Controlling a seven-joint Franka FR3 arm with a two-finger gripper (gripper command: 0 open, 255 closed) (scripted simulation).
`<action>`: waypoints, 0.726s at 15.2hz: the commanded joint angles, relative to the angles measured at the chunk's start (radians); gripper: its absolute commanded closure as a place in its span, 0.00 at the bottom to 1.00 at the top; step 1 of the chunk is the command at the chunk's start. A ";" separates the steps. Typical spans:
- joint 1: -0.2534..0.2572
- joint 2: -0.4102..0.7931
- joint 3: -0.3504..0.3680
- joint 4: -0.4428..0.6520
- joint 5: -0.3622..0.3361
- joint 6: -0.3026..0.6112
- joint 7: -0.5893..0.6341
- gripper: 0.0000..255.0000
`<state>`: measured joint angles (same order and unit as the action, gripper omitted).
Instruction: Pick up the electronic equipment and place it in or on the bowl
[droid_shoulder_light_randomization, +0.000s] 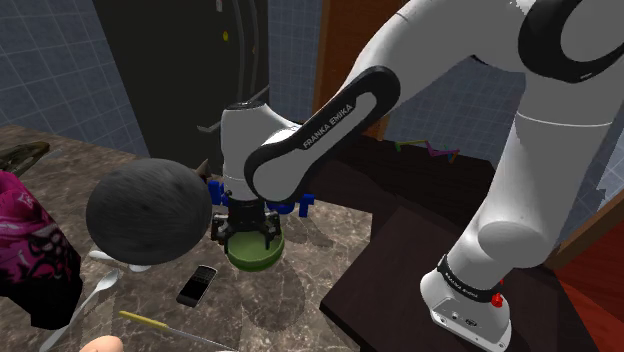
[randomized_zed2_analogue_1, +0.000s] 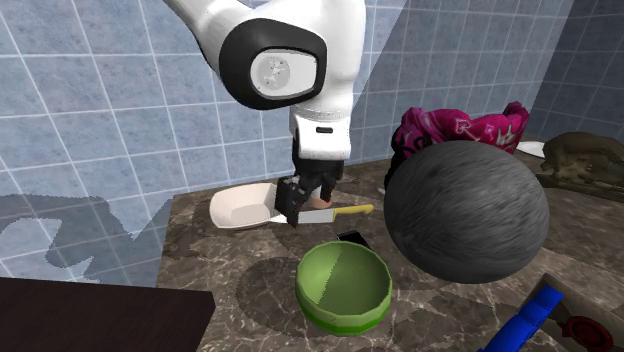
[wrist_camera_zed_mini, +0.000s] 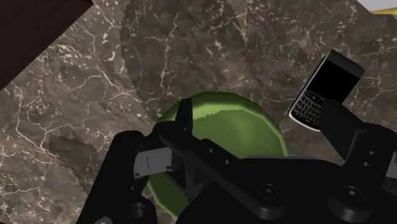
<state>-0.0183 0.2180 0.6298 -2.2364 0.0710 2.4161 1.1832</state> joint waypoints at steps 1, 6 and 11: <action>0.038 0.099 -0.030 0.072 -0.068 0.016 0.097 0.00; 0.149 0.308 -0.122 0.254 -0.156 0.035 0.265 0.00; 0.244 0.507 -0.199 0.468 -0.186 0.024 0.381 0.00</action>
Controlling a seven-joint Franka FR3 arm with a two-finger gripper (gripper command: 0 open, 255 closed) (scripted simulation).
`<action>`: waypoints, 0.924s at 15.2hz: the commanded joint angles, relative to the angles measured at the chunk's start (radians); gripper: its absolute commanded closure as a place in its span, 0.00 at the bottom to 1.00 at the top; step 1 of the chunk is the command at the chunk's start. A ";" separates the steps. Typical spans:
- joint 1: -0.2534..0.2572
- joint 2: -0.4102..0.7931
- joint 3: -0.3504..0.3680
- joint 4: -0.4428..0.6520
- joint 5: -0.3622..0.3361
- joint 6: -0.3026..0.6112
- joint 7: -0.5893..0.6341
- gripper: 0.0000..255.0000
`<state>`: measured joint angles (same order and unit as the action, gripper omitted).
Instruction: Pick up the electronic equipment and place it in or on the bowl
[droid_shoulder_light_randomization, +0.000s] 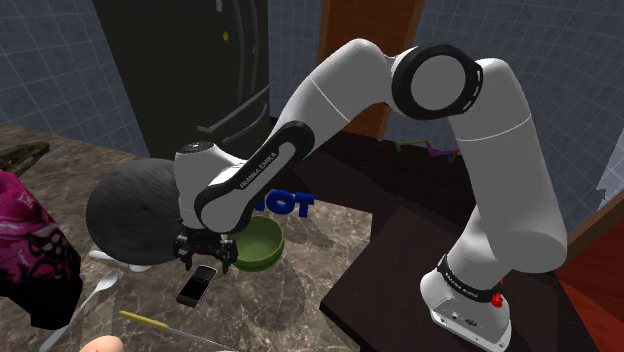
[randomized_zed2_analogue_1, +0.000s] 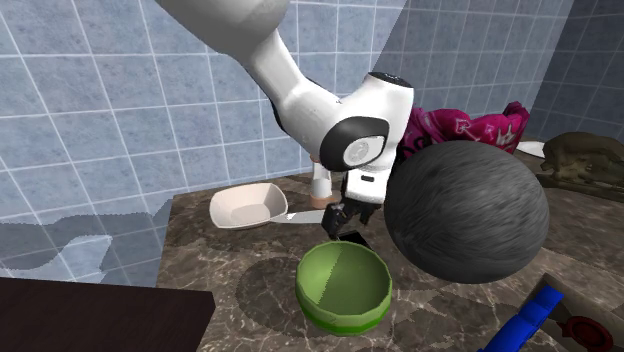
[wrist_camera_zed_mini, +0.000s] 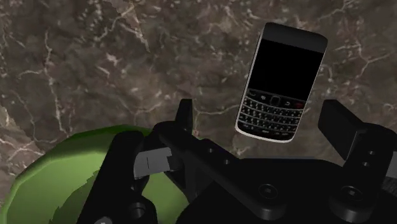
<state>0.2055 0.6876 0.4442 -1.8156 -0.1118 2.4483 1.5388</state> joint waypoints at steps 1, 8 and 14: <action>0.036 0.077 -0.026 0.095 -0.004 -0.014 0.045 0.00; 0.078 0.194 -0.056 0.192 -0.019 0.009 0.081 0.00; 0.088 0.222 -0.063 0.204 -0.025 0.026 0.084 0.00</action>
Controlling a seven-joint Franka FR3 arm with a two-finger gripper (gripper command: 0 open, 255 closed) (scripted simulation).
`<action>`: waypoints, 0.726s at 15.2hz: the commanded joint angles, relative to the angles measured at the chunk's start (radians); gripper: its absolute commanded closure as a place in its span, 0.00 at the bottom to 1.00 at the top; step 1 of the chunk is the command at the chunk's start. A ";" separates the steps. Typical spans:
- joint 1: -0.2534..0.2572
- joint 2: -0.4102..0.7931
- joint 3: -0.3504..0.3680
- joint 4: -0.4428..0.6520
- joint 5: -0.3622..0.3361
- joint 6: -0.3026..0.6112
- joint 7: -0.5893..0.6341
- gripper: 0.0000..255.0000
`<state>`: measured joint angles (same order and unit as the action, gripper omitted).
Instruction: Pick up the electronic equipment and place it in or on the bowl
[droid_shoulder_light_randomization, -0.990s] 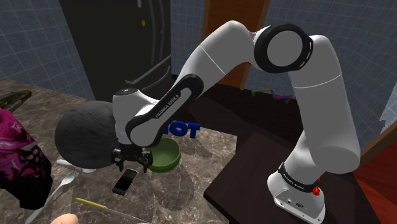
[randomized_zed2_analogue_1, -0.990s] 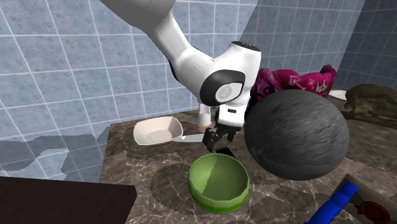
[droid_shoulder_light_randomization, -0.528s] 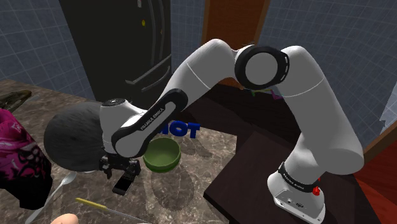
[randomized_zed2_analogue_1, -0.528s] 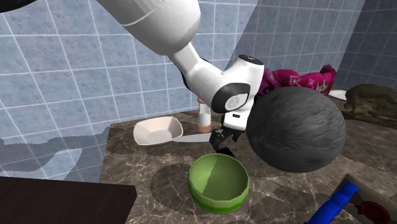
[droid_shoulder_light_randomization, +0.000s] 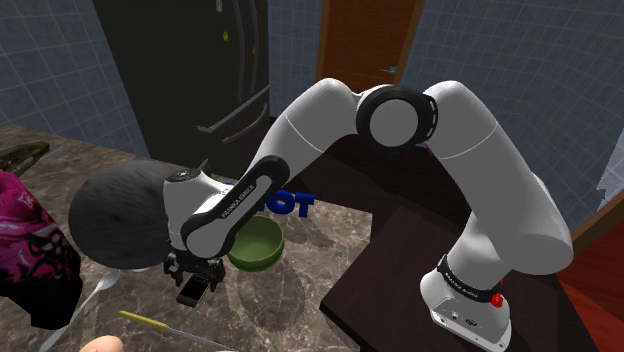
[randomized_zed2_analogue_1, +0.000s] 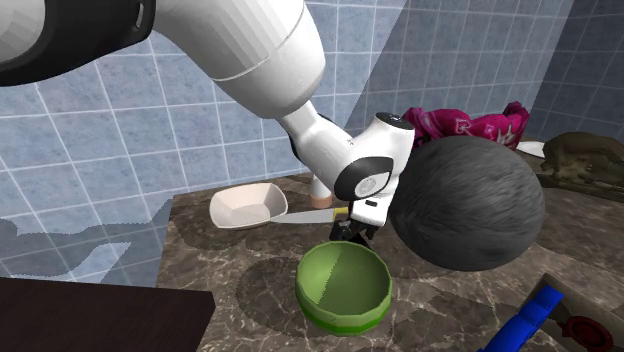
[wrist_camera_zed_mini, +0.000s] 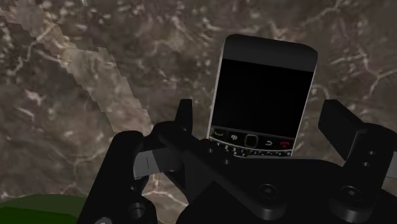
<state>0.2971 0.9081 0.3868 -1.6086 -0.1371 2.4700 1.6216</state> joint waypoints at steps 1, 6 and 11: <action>-0.004 0.001 -0.005 -0.003 0.000 0.004 0.001 0.00; -0.002 0.004 -0.005 0.001 -0.001 0.004 0.003 1.00; 0.000 0.004 -0.005 0.004 -0.001 0.001 0.004 1.00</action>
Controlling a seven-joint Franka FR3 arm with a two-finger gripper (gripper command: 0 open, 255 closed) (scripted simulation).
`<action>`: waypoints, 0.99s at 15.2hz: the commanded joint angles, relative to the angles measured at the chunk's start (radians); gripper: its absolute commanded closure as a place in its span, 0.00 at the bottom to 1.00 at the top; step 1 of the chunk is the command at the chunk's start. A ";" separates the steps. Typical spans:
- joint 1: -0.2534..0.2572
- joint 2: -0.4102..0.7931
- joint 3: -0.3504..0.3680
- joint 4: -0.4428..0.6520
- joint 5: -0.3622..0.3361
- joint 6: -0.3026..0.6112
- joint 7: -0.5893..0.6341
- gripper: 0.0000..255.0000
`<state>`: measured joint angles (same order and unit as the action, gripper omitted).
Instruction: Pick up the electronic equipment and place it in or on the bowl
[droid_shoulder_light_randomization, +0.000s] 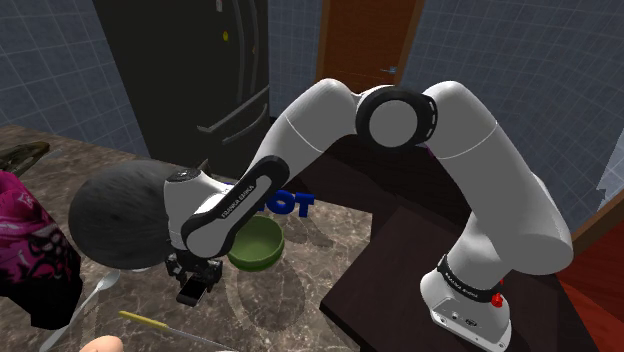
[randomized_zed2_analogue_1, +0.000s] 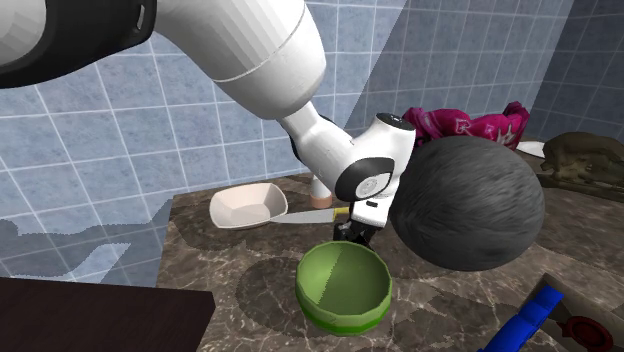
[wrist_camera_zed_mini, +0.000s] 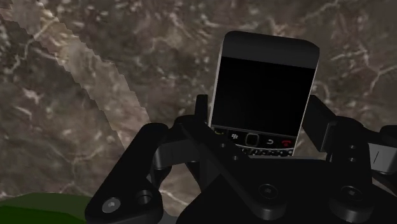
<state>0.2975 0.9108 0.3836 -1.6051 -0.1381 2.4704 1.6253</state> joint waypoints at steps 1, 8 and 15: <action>-0.001 0.002 -0.002 0.001 0.000 0.001 0.000 1.00; -0.017 -0.055 0.013 -0.027 0.010 -0.029 0.000 1.00; -0.033 -0.126 0.033 -0.047 0.026 -0.080 0.003 1.00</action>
<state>0.2660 0.7938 0.4136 -1.6532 -0.1137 2.3983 1.6275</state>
